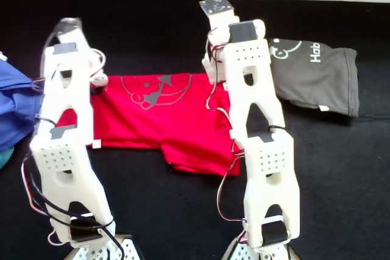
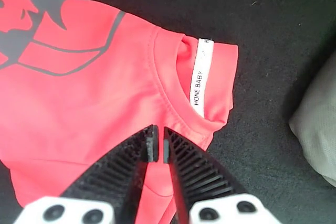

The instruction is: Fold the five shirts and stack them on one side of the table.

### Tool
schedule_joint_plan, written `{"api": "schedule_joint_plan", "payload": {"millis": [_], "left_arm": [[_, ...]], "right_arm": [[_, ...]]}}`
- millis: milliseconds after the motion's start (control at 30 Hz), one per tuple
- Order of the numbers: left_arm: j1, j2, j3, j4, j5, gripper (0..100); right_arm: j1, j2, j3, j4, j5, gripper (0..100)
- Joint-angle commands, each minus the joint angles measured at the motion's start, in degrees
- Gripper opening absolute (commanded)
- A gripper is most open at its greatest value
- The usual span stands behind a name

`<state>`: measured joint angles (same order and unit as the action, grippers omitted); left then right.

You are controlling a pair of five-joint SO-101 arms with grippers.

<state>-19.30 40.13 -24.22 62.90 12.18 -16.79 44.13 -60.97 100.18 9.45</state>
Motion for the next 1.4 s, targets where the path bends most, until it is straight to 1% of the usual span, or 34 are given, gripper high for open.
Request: {"api": "schedule_joint_plan", "payload": {"millis": [0,100,167,333,400,467,633,733,900,1000,1100,1367], "left_arm": [[-0.4,-4.2,0.0,-1.6,1.2,1],[0.0,-4.4,0.0,1.6,1.2,1],[0.3,-4.5,-0.3,5.1,1.1,1],[1.4,-5.6,-7.4,20.1,1.0,1],[1.4,-5.8,-12.3,22.9,1.0,1],[0.8,-5.3,-16.3,21.5,1.1,1],[0.3,1.8,-17.6,5.4,1.1,1],[0.4,7.0,-17.9,-0.3,1.1,1],[-1.1,10.1,-17.9,-3.0,1.2,1],[-3.9,11.2,-17.9,-6.3,1.1,1],[-6.4,12.9,-17.9,-9.8,1.1,1],[-9.3,13.5,-17.9,-10.2,1.2,1]], "right_arm": [[-1.5,1.2,1.5,-0.9,-0.4,2.6],[-1.8,6.1,1.5,-3.7,-0.3,2.6],[-1.7,8.7,-0.7,-5.7,-0.3,2.6],[-1.6,14.6,-5.0,-7.0,-0.2,2.6],[-1.3,16.7,-5.2,-7.0,-0.2,2.6],[-0.3,17.8,-5.2,-7.0,-0.2,2.6],[2.1,17.9,-5.2,-6.9,-0.2,2.6],[2.6,17.9,-5.3,-6.1,-0.2,2.6],[2.6,17.9,-5.3,-5.2,0.0,2.6],[2.6,17.9,-5.3,-5.1,2.7,2.6],[2.9,17.9,-5.3,-5.1,3.5,2.6],[7.4,18.2,-5.3,-5.4,3.5,2.6]]}}
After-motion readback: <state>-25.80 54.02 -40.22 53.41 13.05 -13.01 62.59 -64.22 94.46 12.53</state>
